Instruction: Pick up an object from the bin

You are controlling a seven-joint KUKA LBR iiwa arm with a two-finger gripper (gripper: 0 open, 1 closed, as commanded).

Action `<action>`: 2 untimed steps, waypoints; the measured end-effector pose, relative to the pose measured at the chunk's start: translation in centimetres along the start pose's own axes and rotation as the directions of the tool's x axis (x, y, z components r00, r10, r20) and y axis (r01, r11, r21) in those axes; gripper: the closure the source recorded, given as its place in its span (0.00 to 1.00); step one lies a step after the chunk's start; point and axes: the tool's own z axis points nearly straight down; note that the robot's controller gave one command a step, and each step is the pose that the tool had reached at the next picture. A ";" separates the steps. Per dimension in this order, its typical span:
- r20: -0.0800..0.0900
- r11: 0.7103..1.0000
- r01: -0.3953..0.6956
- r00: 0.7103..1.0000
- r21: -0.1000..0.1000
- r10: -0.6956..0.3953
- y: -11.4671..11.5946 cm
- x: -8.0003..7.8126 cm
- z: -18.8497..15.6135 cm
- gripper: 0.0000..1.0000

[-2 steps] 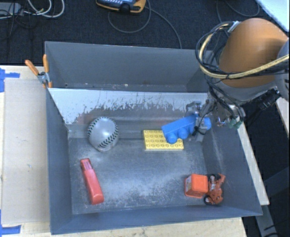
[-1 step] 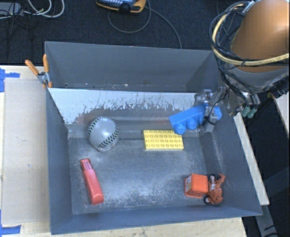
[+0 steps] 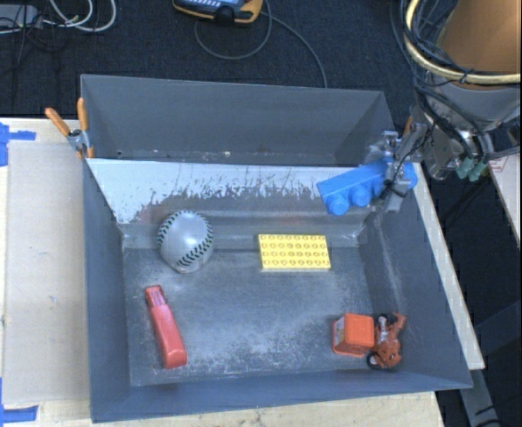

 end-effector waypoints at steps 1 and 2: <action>0.000 1.000 -0.023 1.000 0.000 0.023 -1.3 0.5 -5.5 0.00; 0.006 0.999 -0.050 0.999 0.000 0.050 -1.6 0.0 -8.2 0.00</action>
Offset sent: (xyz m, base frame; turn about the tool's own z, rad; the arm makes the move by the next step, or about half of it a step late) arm 0.0024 -0.0157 0.0733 0.0607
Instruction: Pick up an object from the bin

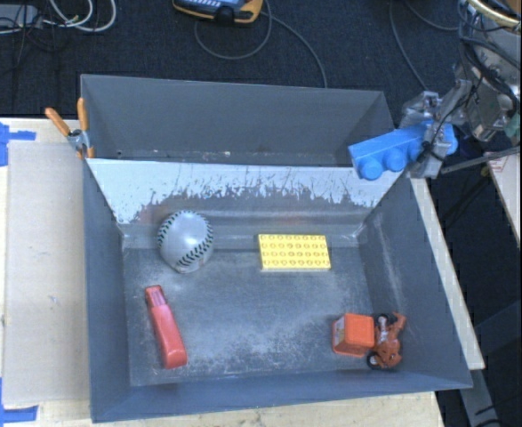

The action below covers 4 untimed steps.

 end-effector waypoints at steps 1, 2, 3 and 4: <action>-0.006 1.000 0.007 1.000 0.000 -0.007 1.0 -0.8 0.1 0.00; -0.001 1.000 -0.005 1.000 -0.001 0.005 -0.3 -1.1 -0.1 0.00; -0.003 1.000 -0.029 1.000 0.001 0.029 -0.6 -1.7 -0.1 0.00; -0.001 0.999 -0.042 0.999 -0.001 0.042 -0.9 -2.4 -0.1 0.00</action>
Offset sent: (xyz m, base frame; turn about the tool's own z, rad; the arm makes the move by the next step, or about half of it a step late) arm 0.0112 -0.0167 0.0018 0.0158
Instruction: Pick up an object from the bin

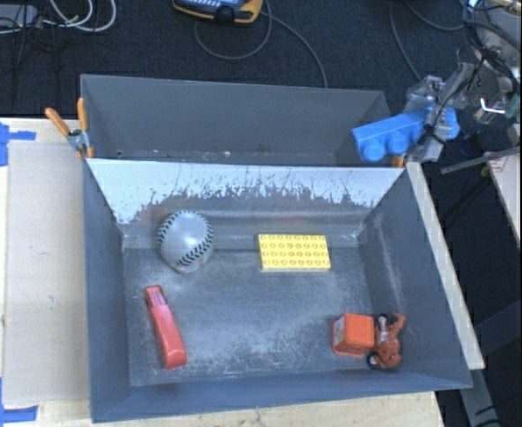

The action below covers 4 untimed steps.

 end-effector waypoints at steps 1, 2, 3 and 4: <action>-0.001 0.999 -0.041 0.999 0.002 0.041 -0.3 -0.4 0.0 0.00; 0.005 0.996 -0.088 0.996 0.000 0.088 -0.3 -0.6 4.6 0.00; -0.005 0.995 -0.098 0.995 0.001 0.098 -0.2 -0.5 9.2 0.00; -0.006 0.995 -0.095 0.995 0.001 0.095 -0.1 -0.2 5.7 0.00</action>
Offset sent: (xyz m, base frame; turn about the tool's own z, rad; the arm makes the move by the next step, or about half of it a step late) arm 0.0063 -0.0041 -0.0989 0.1305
